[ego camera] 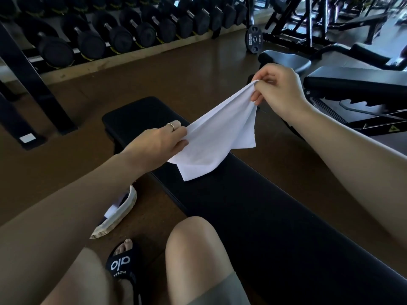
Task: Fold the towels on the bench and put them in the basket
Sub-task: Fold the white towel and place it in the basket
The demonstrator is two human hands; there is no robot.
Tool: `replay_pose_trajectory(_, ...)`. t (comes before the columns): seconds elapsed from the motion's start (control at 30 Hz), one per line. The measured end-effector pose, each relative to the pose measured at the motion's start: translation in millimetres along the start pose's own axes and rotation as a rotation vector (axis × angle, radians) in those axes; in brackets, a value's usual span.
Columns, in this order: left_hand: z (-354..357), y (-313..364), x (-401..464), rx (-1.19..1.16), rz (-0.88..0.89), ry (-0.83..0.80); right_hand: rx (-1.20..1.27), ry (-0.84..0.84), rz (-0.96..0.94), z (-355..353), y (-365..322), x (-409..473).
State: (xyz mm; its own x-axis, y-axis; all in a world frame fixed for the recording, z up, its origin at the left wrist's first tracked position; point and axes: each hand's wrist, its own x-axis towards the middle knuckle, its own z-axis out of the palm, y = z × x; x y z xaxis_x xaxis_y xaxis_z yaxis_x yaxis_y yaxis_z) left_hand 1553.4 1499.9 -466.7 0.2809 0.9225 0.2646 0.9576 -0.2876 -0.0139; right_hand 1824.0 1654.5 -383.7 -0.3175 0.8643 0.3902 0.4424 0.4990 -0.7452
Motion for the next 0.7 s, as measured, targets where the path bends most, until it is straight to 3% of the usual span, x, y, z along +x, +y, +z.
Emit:
replay_pose_trajectory(0.4, -27, -20, -28, 0.022, 0.105, 0.068, -0.001, 0.021, 0.092, -3, 22, -6)
replay_pose_trajectory(0.7, -44, -35, -24, 0.090, 0.015, 0.140, -0.036, 0.015, 0.174, -4, 35, -4)
